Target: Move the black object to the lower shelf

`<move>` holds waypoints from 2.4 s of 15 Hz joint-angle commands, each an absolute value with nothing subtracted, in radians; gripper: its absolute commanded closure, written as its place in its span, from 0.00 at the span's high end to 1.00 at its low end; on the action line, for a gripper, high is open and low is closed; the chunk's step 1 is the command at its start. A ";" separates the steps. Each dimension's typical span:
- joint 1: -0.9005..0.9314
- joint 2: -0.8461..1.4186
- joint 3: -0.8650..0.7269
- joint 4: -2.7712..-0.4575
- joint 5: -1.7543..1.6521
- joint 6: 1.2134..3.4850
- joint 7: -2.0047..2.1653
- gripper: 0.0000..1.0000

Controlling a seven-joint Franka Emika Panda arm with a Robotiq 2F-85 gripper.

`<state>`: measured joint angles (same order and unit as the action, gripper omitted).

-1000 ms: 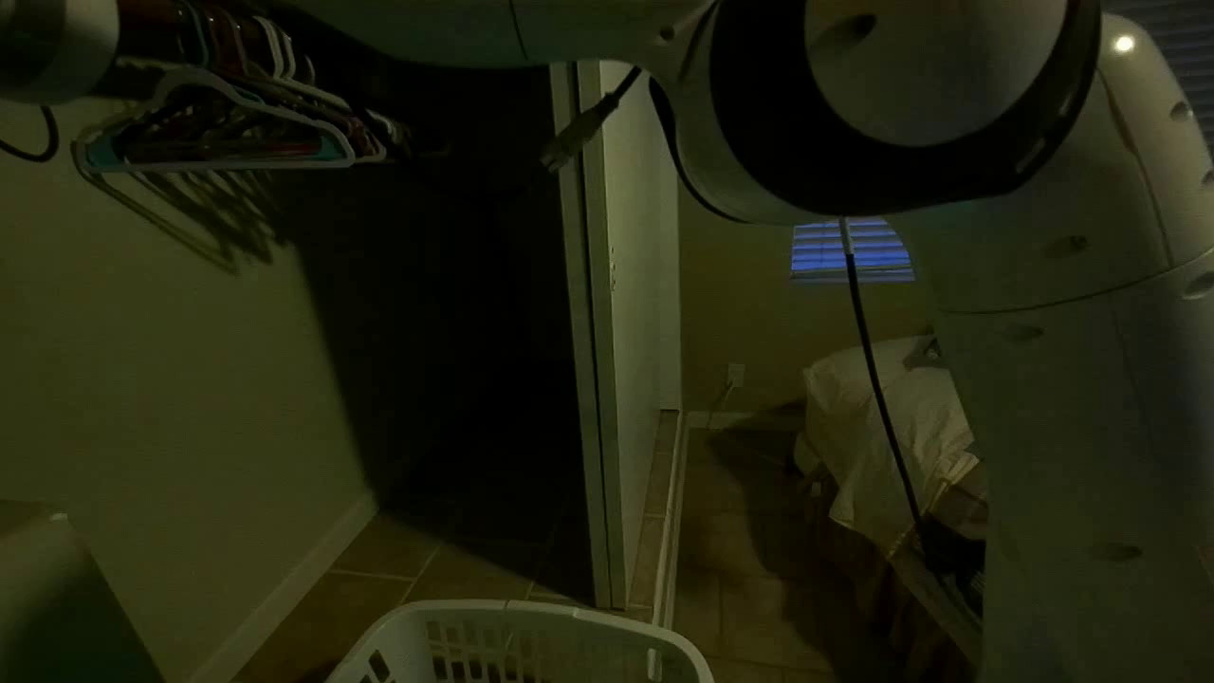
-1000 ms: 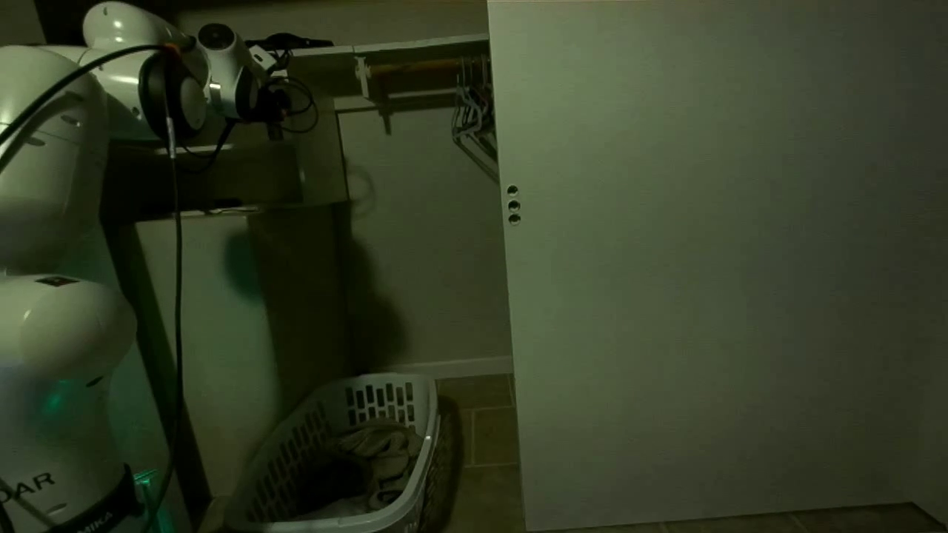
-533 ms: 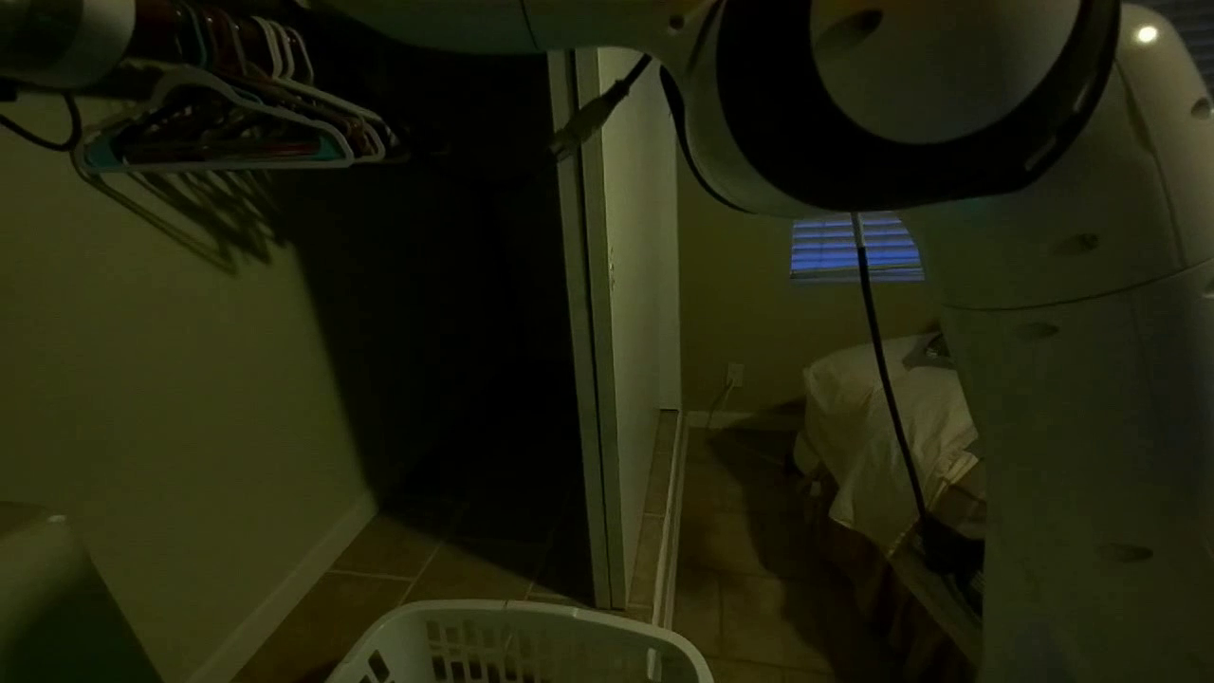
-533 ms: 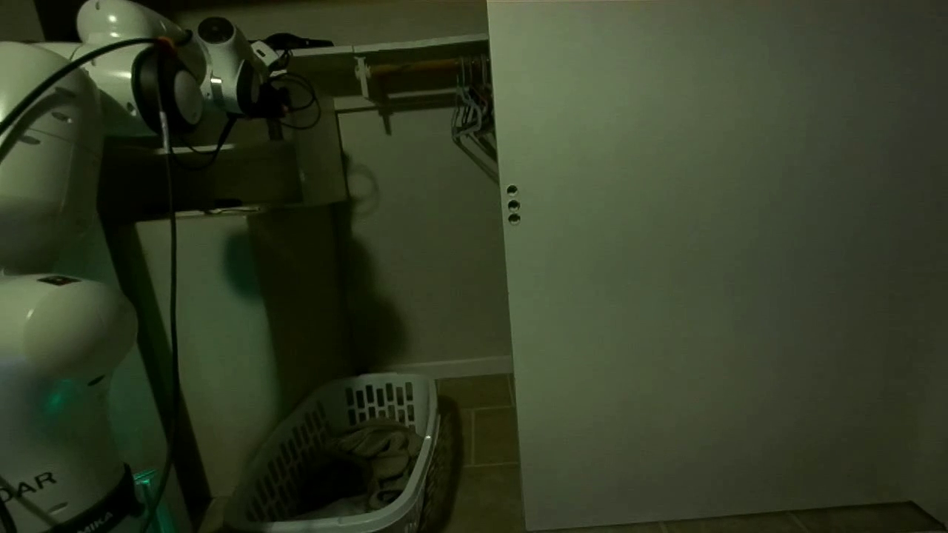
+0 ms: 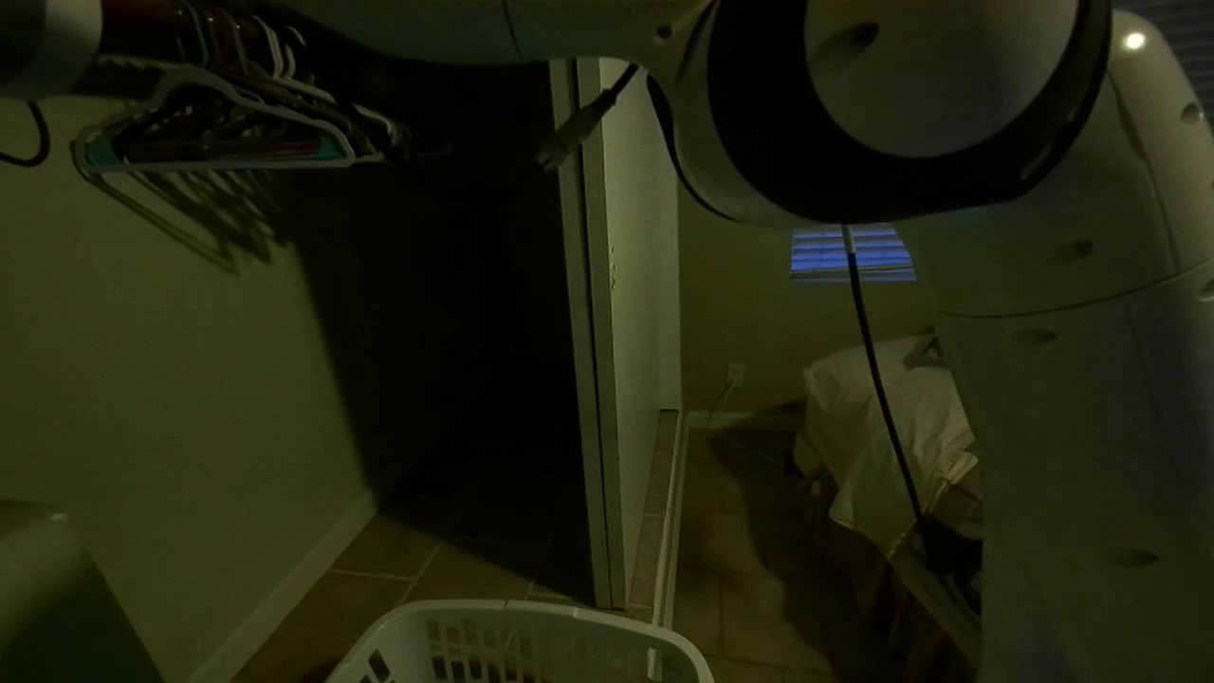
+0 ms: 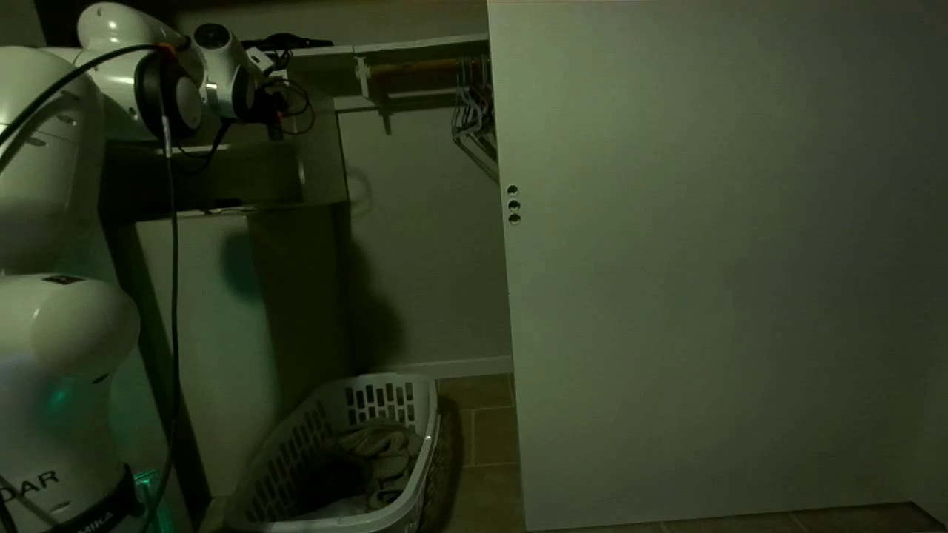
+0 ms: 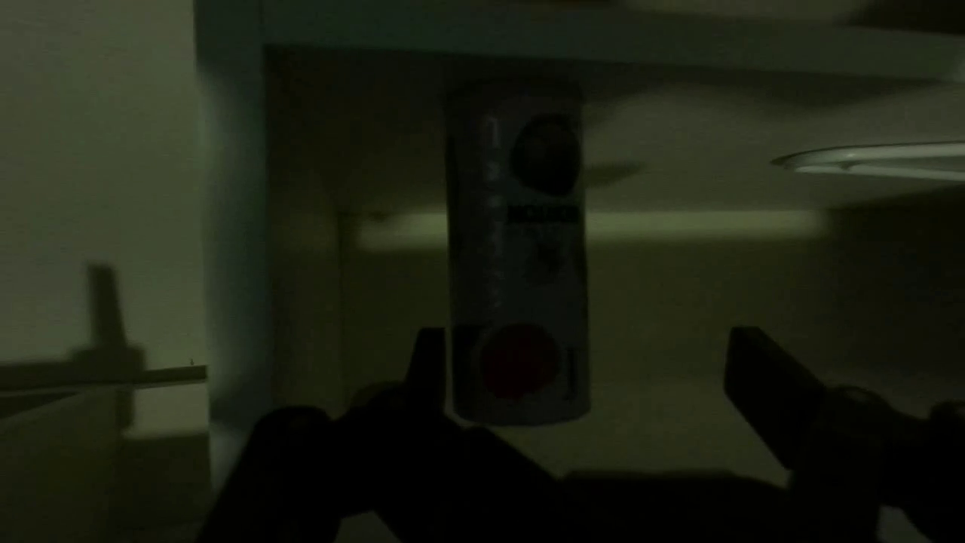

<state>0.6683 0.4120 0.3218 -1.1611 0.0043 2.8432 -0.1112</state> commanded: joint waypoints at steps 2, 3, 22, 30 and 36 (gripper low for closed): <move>0.698 0.446 0.307 -1.103 -0.019 2.808 -0.098 1.00; 0.700 0.446 0.306 -1.103 -0.019 2.808 -0.097 0.90; 0.694 0.370 0.289 -1.175 -0.003 2.838 -0.118 0.17; 0.673 0.219 0.294 -1.352 0.026 2.837 -0.106 0.17; 0.660 0.089 0.280 -1.556 0.025 2.923 -0.072 0.17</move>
<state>0.6747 0.1878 0.2891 -1.4068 0.0114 2.8445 -0.0946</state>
